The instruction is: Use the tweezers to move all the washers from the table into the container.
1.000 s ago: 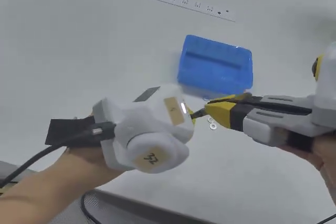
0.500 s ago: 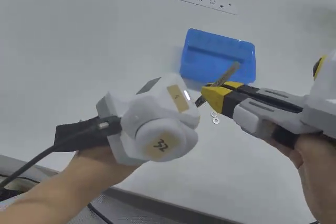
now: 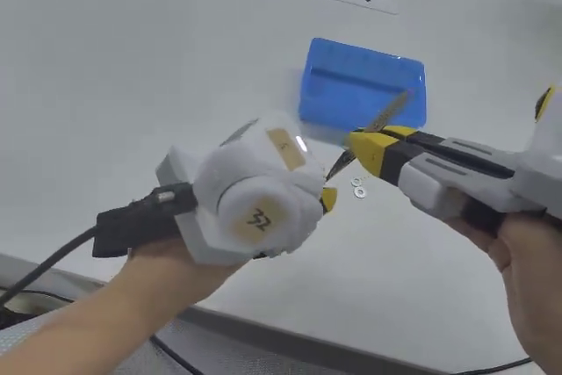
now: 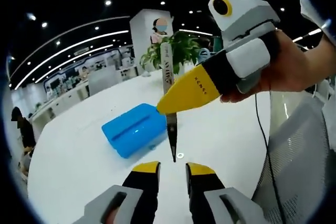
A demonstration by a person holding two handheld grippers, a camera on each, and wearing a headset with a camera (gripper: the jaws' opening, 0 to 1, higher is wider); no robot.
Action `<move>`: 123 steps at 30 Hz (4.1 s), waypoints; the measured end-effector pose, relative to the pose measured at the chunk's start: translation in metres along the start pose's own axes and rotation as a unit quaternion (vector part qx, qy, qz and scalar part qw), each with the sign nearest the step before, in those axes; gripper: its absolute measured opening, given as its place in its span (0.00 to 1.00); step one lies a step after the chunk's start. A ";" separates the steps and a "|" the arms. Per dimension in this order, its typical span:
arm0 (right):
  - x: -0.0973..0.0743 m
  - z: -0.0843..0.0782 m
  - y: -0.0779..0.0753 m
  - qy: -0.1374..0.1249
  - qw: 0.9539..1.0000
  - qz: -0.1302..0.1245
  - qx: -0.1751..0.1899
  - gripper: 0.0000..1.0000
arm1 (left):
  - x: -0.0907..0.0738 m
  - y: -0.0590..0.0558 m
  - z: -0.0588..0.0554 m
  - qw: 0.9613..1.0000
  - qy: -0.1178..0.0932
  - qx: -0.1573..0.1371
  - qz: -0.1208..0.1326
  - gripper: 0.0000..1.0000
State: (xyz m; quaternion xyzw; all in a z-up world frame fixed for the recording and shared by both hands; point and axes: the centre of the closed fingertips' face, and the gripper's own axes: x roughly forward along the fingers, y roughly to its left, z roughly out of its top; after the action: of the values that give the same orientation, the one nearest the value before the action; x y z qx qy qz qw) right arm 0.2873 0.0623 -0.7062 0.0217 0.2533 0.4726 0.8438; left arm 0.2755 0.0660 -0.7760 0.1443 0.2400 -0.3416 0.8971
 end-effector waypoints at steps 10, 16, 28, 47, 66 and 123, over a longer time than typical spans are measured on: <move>0.000 -0.012 -0.055 -0.009 0.997 -0.081 -0.013 0.02 | -0.024 0.000 -0.022 0.995 0.023 -0.101 0.009 0.60; 0.010 -0.025 -0.075 -0.010 0.994 -0.105 -0.026 0.02 | -0.043 0.008 -0.020 0.993 0.020 -0.113 0.036 0.67; 0.027 -0.050 -0.091 0.002 0.993 -0.116 -0.030 0.03 | -0.052 0.015 -0.033 0.990 0.041 -0.121 0.059 0.70; 0.031 -0.061 -0.094 0.005 0.992 -0.118 -0.038 0.03 | -0.048 0.012 -0.037 0.991 0.055 -0.114 0.053 0.71; 0.029 -0.058 -0.093 0.032 0.993 -0.108 -0.047 0.01 | -0.047 0.014 -0.044 0.987 0.068 -0.129 0.066 0.97; 0.073 0.022 -0.142 -0.025 0.991 -0.116 -0.055 0.01 | -0.050 0.038 -0.044 0.986 0.081 -0.112 0.095 0.99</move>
State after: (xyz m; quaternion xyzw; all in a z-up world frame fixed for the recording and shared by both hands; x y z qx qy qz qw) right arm 0.4403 0.0475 -0.7561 -0.0420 0.2064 0.3837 0.8991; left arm 0.2544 0.1393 -0.7832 0.0918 0.3340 -0.2132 0.9136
